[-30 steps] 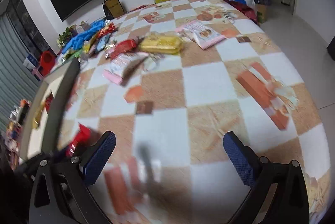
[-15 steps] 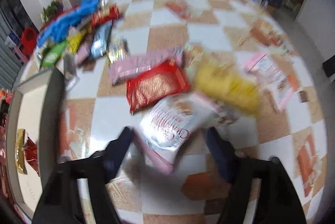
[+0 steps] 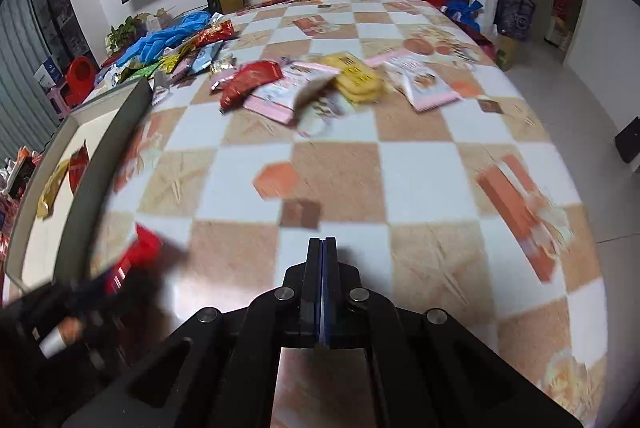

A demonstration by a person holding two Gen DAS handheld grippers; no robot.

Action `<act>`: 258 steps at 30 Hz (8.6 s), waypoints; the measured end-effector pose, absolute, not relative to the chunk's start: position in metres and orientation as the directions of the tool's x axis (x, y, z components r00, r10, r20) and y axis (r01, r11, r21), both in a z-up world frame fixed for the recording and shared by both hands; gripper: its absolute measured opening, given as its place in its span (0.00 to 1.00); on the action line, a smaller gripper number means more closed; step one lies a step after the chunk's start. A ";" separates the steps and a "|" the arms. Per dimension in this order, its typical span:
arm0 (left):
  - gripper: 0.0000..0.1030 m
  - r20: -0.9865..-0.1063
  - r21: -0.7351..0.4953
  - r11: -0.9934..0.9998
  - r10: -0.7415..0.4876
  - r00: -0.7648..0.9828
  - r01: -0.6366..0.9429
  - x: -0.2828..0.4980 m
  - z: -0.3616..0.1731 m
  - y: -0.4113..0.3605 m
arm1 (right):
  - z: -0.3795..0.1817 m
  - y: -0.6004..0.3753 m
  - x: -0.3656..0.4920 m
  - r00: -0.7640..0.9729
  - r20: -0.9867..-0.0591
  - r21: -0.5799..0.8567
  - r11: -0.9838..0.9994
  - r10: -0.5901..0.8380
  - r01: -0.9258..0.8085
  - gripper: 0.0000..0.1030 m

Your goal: Organize snacks

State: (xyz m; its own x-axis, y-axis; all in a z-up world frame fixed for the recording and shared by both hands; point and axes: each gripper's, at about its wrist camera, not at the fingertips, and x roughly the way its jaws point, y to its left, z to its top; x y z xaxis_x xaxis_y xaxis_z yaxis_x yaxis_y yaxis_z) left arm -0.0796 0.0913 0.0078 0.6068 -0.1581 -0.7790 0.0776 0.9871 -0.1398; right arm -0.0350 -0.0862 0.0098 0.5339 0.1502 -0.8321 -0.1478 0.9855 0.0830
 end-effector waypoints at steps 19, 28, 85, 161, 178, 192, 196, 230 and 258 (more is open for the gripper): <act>0.22 -0.785 -0.026 0.996 -0.070 0.615 0.080 -0.075 0.006 0.077 | 0.017 -0.066 0.092 0.473 -0.812 0.351 0.933 0.343 -0.073 0.02; 0.22 -0.786 -0.027 0.996 -0.070 0.615 0.079 -0.076 0.006 0.076 | 0.025 -0.109 0.086 0.493 -0.623 0.633 0.762 0.607 -0.137 1.00; 0.21 -0.781 0.086 0.993 0.018 0.624 0.079 -0.076 0.005 0.064 | 0.002 -0.082 -0.051 0.579 -0.789 0.081 0.970 0.203 -0.229 0.39; 0.21 -0.812 -0.068 0.970 0.082 0.577 -0.233 -0.074 0.059 0.283 | 0.057 0.127 -0.027 0.468 -0.769 0.179 0.849 0.436 -0.498 0.38; 0.22 -0.824 -0.029 0.970 0.115 0.555 -0.243 -0.019 0.048 0.310 | 0.049 0.176 0.050 0.419 -0.808 0.169 0.843 0.415 -0.510 0.38; 0.40 -0.829 -0.031 0.970 0.111 0.549 -0.243 -0.015 0.040 0.313 | 0.035 0.183 0.060 0.390 -0.820 0.181 0.836 0.419 -0.518 0.39; 0.66 -0.802 -0.072 0.968 0.086 0.591 -0.239 -0.024 0.052 0.317 | 0.044 0.177 0.061 0.407 -0.800 0.201 0.836 0.440 -0.510 0.46; 0.80 -0.848 0.045 0.980 -0.066 0.525 0.195 0.119 0.023 0.029 | -0.003 -0.126 -0.008 0.569 -0.801 0.123 0.982 0.183 -0.143 0.99; 0.32 -0.801 -0.098 0.986 -0.160 0.576 0.137 -0.065 0.009 0.070 | 0.002 -0.135 -0.005 0.553 -0.777 0.261 0.954 0.300 -0.150 0.99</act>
State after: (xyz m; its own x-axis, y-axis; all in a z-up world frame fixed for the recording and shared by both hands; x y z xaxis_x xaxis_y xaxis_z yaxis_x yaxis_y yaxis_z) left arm -0.0647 0.0698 0.0085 0.5764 -0.1602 -0.8013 0.1373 0.9856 -0.0982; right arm -0.0051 -0.1350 0.0016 0.5529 0.2998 -0.7774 -0.1502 0.9536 0.2609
